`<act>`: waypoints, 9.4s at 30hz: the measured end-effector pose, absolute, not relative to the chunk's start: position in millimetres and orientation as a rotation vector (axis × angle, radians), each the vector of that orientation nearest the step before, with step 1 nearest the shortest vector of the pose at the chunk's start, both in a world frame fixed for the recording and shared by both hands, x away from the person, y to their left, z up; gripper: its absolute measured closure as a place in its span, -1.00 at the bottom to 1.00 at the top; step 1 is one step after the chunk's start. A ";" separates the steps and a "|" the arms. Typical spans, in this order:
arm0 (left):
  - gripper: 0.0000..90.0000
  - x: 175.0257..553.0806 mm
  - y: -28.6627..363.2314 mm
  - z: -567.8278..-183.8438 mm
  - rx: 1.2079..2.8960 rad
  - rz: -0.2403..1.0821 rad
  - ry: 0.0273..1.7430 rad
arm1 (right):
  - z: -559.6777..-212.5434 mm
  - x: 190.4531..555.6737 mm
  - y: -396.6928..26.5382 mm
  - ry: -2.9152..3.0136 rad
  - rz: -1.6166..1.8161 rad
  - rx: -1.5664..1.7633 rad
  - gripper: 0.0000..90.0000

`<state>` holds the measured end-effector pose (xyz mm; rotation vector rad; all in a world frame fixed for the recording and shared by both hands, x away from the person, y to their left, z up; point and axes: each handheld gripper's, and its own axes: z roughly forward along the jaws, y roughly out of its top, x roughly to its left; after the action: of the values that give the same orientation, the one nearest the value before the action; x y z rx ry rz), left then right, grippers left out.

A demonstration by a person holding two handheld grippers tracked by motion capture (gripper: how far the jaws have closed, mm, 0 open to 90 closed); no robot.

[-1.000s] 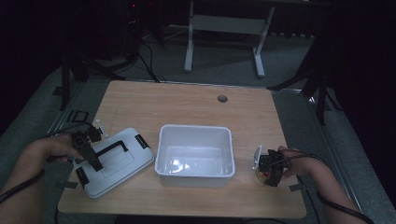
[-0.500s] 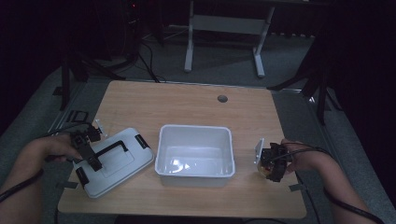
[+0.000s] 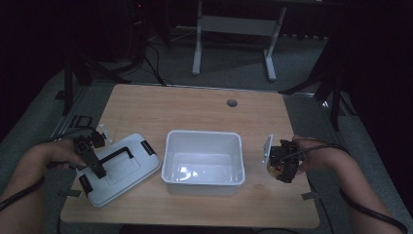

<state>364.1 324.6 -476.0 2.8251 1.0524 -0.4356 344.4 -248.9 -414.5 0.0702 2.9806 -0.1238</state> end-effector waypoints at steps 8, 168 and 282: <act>-0.60 363.7 324.3 -476.0 2.829 -0.436 1.049 | -386.6 345.7 -224.1 2.964 -0.080 0.031 -0.54; -0.16 358.9 319.9 -473.4 2.900 -0.230 0.891 | -445.7 333.4 -308.7 2.978 0.299 0.545 -0.69; 0.85 371.5 163.5 -305.4 3.015 -0.072 0.292 | -507.8 312.8 -322.6 2.820 0.620 0.701 -0.75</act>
<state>371.5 163.5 -305.4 3.0149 0.2924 -0.0720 312.8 -322.6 -507.8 0.7006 2.8204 0.6200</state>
